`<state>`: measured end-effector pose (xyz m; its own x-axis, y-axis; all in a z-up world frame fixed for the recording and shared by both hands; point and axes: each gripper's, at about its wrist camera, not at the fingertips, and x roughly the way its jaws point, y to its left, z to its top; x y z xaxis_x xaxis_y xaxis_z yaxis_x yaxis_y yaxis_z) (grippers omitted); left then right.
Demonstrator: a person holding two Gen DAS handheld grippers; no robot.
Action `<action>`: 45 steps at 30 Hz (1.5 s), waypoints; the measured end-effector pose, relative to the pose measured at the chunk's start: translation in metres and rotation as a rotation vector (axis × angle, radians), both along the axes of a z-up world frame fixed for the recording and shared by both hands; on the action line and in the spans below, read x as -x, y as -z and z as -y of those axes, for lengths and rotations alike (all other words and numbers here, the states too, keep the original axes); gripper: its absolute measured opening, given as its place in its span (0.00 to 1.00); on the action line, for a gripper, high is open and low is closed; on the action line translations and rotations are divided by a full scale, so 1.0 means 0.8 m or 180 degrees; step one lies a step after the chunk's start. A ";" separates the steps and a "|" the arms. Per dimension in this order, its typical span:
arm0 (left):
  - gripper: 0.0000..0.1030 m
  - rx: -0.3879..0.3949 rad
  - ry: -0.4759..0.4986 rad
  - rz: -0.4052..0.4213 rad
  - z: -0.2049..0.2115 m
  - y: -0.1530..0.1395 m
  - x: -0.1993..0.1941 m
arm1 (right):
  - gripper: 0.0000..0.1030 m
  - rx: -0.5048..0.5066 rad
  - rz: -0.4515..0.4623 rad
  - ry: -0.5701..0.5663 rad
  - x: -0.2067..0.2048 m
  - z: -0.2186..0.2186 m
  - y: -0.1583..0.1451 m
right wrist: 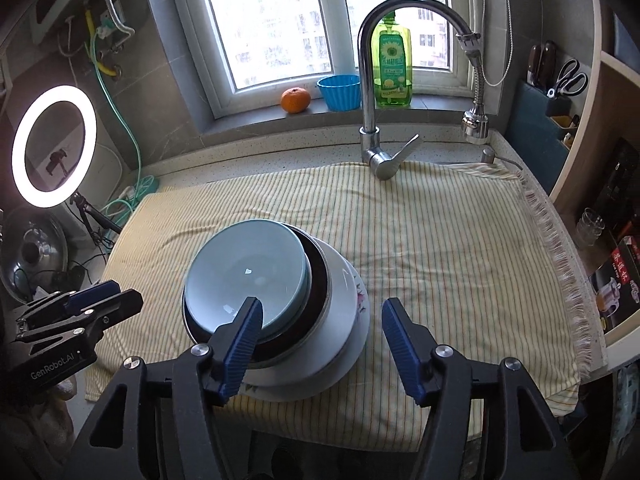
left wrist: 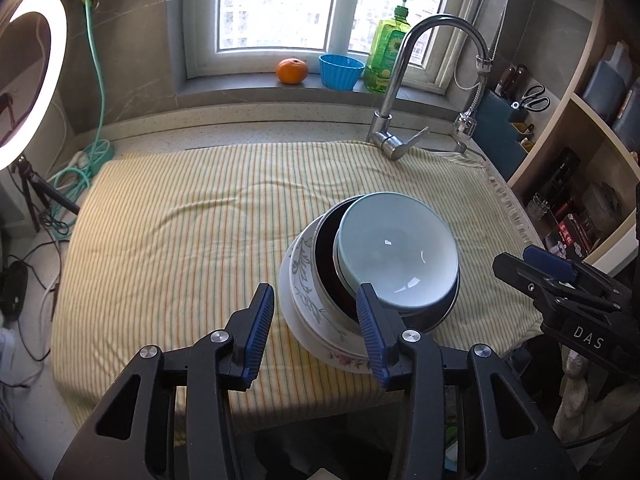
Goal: Organize plates and bowls
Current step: 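Withdraw both grippers away from the stacked dishes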
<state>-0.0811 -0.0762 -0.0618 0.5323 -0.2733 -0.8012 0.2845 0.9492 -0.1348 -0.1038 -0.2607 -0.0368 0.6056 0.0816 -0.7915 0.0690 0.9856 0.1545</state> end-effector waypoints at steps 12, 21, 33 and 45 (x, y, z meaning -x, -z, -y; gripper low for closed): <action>0.44 -0.0044 -0.0011 -0.0020 0.002 -0.002 0.014 | 0.65 0.0230 0.0097 0.0063 0.021 -0.013 -0.007; 0.51 0.0009 0.0020 0.0037 0.002 -0.008 0.018 | 0.66 0.0267 0.0118 0.0071 0.024 -0.017 -0.008; 0.51 0.0047 0.0033 0.0032 -0.002 -0.007 0.014 | 0.67 0.0299 0.0134 0.0096 0.021 -0.021 -0.013; 0.51 0.0048 0.0063 -0.0004 0.001 -0.006 0.008 | 0.67 0.0305 0.0118 0.0089 0.016 -0.022 -0.010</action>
<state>-0.0874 -0.0768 -0.0566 0.5255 -0.2960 -0.7976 0.3031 0.9411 -0.1495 -0.1164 -0.2430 -0.0285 0.6356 -0.0107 -0.7719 0.0927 0.9937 0.0626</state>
